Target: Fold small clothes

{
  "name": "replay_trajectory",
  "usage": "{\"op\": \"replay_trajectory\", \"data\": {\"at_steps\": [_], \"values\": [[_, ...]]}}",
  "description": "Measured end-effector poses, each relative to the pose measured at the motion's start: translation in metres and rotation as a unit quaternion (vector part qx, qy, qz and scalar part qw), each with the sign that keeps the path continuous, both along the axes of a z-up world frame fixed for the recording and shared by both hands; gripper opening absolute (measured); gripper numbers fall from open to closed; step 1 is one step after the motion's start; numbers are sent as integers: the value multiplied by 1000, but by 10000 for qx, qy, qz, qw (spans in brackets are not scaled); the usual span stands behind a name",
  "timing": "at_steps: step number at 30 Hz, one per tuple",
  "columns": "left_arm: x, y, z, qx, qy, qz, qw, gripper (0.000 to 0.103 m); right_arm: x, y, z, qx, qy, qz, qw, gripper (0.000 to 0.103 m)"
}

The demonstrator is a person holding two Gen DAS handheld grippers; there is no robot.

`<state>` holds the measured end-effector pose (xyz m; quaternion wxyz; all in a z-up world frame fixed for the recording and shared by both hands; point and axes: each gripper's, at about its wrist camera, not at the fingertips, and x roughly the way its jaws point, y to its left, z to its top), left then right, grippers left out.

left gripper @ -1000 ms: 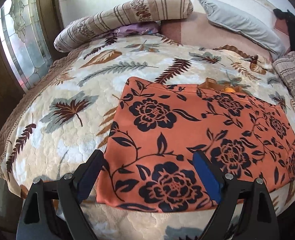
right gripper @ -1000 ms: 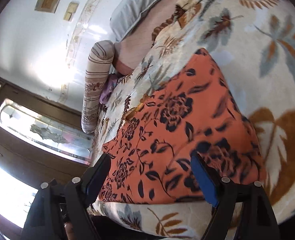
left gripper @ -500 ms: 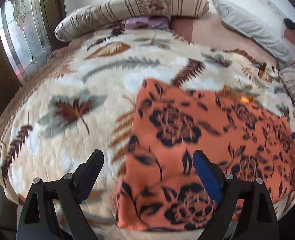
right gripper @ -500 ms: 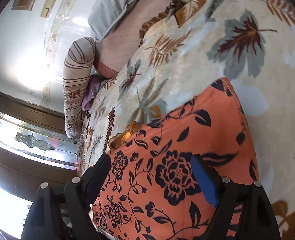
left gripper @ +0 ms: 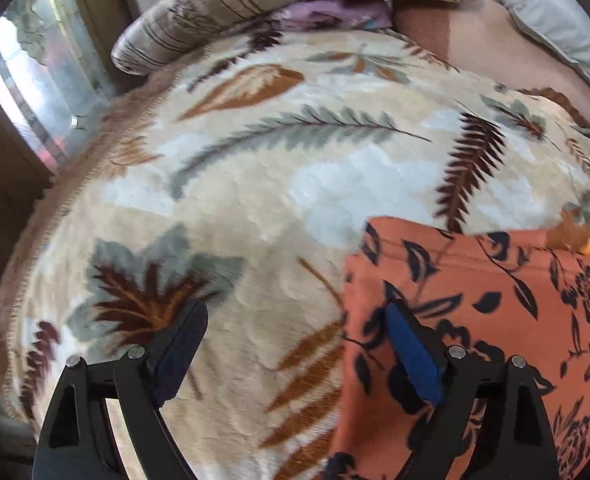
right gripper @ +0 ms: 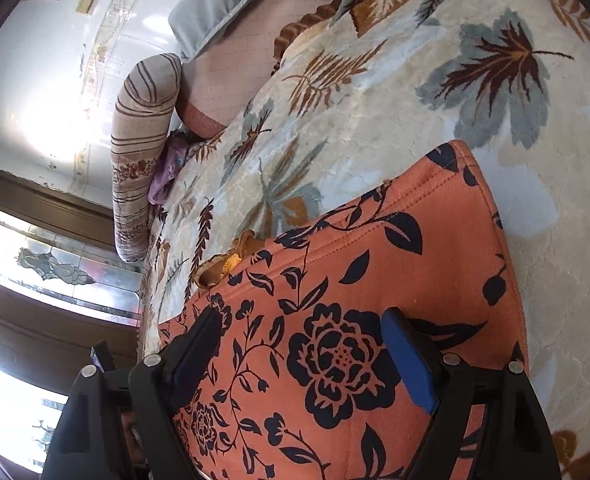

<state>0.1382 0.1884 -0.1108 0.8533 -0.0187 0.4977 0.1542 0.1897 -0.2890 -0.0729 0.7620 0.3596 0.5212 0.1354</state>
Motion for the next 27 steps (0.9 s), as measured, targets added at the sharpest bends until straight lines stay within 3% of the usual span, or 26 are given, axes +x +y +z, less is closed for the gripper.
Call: {"op": "replay_trajectory", "data": {"at_steps": [3,8,11,14,16,19,27], "values": [[-19,-2,15,93,-218,27,9997,90,-24,-6,18,173,-170,-279,9993,84],[-63,-26,43,62,-586,-135,9982,90,-112,5,37,650,-175,-494,9965,84],[-87,-52,51,-190,-639,-378,9971,90,-166,19,30,926,21,-519,9943,84],[-104,-79,55,-459,-674,-587,9949,90,-202,18,1,1221,484,-923,9870,84],[-111,-94,54,-493,-648,-681,9943,90,-210,7,-17,1277,747,-1324,9801,84],[-119,-111,57,-547,-633,-848,9929,90,-210,-11,-19,1330,622,-1808,9725,84],[-135,-137,74,-715,-752,-995,9896,90,-187,-24,-16,1283,469,-2098,9682,86]]}}
